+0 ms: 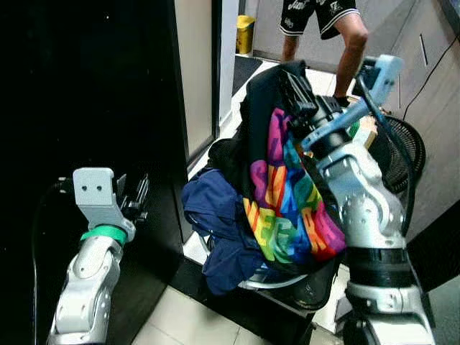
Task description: Clothes washing
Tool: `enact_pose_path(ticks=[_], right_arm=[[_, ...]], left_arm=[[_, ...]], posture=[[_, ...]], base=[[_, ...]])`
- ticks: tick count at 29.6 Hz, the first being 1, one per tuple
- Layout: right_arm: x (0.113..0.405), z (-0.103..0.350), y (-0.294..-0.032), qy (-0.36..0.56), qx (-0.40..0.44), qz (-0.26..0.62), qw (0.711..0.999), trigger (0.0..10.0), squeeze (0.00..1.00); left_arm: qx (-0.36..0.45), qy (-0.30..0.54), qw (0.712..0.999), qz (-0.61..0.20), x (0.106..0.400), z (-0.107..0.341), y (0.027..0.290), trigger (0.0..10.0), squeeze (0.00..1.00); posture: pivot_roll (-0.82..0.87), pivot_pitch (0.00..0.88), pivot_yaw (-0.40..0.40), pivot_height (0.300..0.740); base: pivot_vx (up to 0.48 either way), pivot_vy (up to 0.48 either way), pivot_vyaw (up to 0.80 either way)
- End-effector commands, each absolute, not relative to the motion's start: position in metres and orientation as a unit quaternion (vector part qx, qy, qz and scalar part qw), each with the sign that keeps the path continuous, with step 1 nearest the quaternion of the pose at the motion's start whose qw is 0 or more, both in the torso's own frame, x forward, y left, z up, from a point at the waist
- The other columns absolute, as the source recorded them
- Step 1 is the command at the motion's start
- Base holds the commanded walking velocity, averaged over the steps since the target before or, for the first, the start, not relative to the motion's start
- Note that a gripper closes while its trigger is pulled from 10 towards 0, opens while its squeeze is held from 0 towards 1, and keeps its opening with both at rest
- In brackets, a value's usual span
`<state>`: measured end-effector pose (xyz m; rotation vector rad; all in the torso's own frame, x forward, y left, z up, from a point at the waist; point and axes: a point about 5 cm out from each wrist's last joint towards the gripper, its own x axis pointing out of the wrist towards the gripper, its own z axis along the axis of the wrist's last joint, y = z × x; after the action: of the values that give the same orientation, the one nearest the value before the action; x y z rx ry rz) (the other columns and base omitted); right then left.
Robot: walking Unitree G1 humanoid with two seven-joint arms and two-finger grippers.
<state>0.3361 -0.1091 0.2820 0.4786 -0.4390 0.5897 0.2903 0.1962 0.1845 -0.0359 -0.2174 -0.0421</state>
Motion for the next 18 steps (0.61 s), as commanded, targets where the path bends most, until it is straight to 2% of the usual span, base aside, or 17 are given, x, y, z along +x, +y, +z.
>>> enact_pose_path(ticks=[1, 18], right_arm=[[0.334, 0.282, -0.117, -0.220, 0.237, 0.266, 0.908, 10.0, 0.00], [0.335, 0.274, -0.116, -0.221, 0.228, 0.241, 0.917, 10.0, 0.00]], left_arm=[[-0.021, -0.119, 0.992, -0.028, 0.291, 0.192, 0.192, 10.0, 0.00], [-0.068, -0.111, 0.989, -0.069, 0.291, 0.201, 0.183, 10.0, 0.00]], posture=[[0.14, 0.026, 0.052, 0.740], [0.14, 0.005, 0.059, 0.740]], base=[[0.000, 0.000, -0.80], [0.000, 0.000, -0.80]])
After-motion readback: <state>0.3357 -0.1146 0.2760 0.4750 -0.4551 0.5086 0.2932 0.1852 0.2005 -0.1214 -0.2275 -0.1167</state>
